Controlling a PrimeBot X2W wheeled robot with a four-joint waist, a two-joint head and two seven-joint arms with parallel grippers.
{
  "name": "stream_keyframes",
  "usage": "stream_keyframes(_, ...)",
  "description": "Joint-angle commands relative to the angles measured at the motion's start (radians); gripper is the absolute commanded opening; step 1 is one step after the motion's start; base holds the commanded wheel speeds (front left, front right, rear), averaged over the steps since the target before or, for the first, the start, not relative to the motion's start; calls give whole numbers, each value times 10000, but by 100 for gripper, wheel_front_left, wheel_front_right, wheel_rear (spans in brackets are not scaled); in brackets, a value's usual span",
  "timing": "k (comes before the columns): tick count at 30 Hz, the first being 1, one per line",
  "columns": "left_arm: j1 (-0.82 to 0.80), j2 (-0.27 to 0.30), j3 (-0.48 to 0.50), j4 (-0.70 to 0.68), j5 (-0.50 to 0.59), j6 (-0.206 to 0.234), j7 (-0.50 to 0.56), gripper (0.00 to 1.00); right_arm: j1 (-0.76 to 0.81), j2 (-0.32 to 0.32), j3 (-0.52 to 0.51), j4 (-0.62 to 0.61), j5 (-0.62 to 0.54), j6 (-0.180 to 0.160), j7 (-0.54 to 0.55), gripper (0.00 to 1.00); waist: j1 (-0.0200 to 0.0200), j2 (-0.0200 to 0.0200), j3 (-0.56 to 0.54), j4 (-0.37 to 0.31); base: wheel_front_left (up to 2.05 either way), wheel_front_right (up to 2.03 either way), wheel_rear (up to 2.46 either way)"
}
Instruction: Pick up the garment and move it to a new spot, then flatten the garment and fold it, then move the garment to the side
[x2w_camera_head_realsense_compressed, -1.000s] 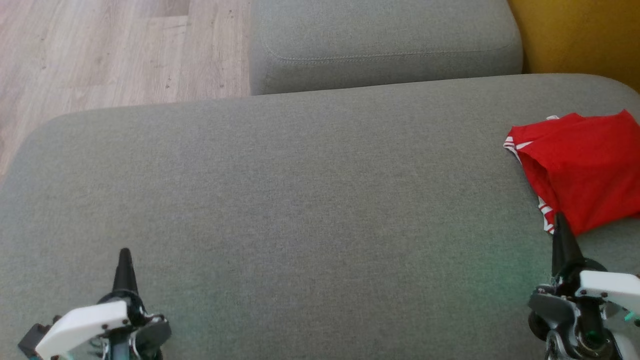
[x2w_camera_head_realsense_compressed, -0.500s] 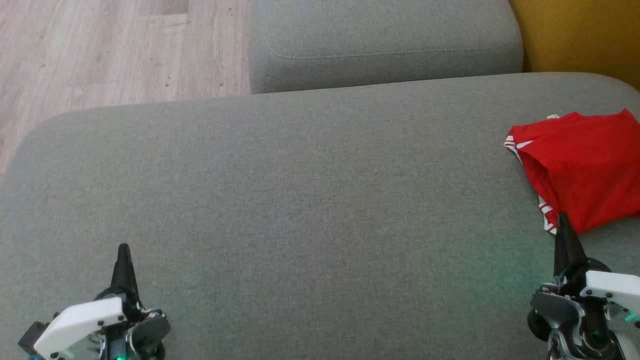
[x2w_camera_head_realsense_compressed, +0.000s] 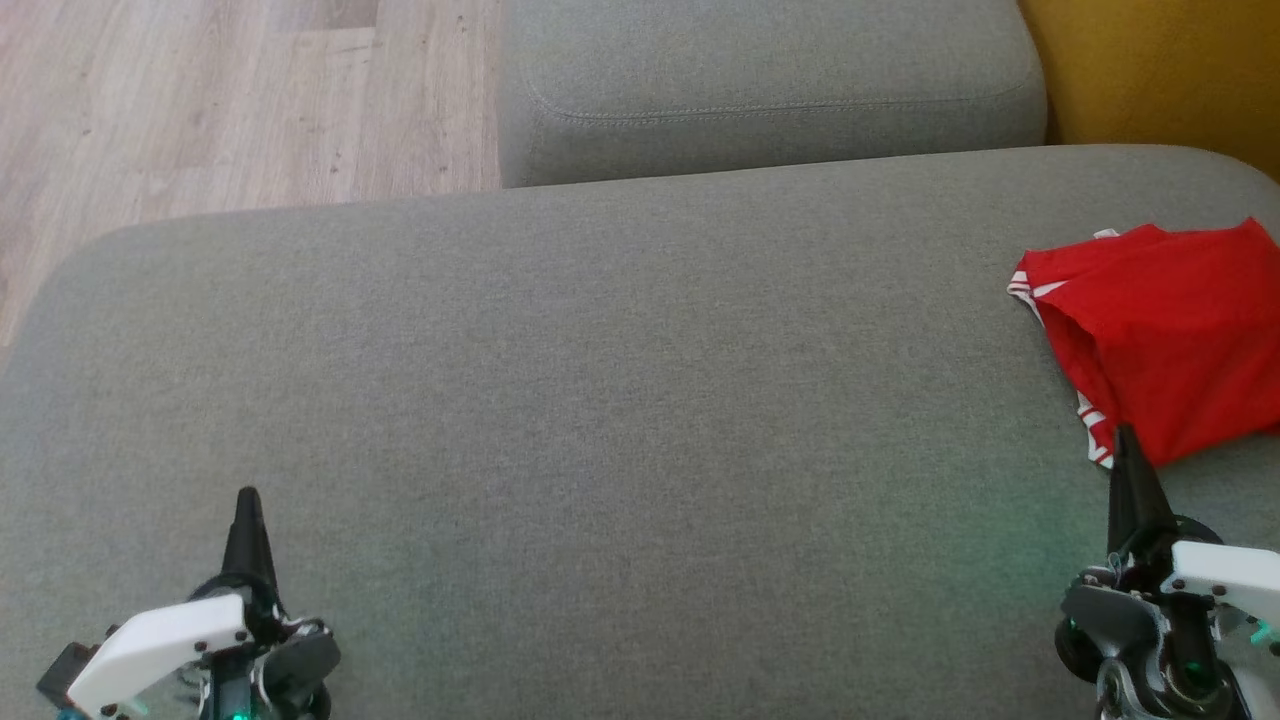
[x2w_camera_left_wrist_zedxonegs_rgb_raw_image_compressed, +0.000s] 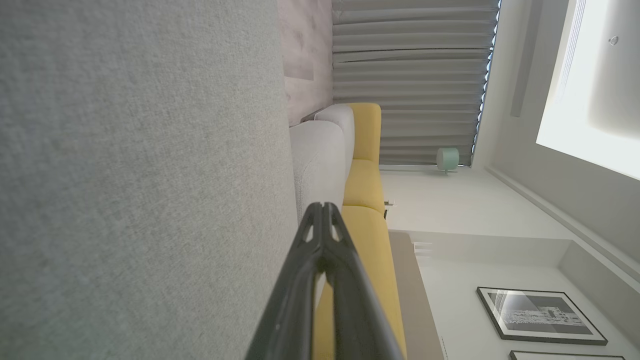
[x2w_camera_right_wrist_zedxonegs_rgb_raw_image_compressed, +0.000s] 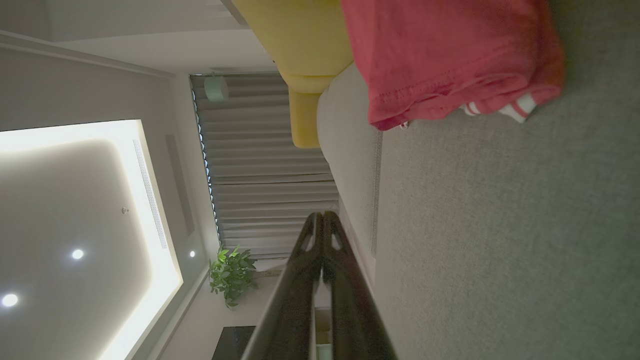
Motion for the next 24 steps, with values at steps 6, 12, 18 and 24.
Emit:
stream_keyframes(6,-503,66,429,-284,68,-69,76,0,-537,-100,149,-371,-19,-7,86,0,0,0,0,0,0,0,0)
stream_keyframes(12,-504,54,446,-284,82,-69,90,0,-538,-91,137,-370,-29,-7,96,0,0,0,0,0,0,0,0)
stream_keyframes(18,-506,41,465,-283,98,-69,105,0,-539,-81,123,-369,-41,-7,107,0,0,0,0,0,0,0,0)
stream_keyframes(24,-507,28,483,-282,113,-69,120,0,-541,-72,110,-368,-52,-7,118,0,0,0,0,0,0,0,0)
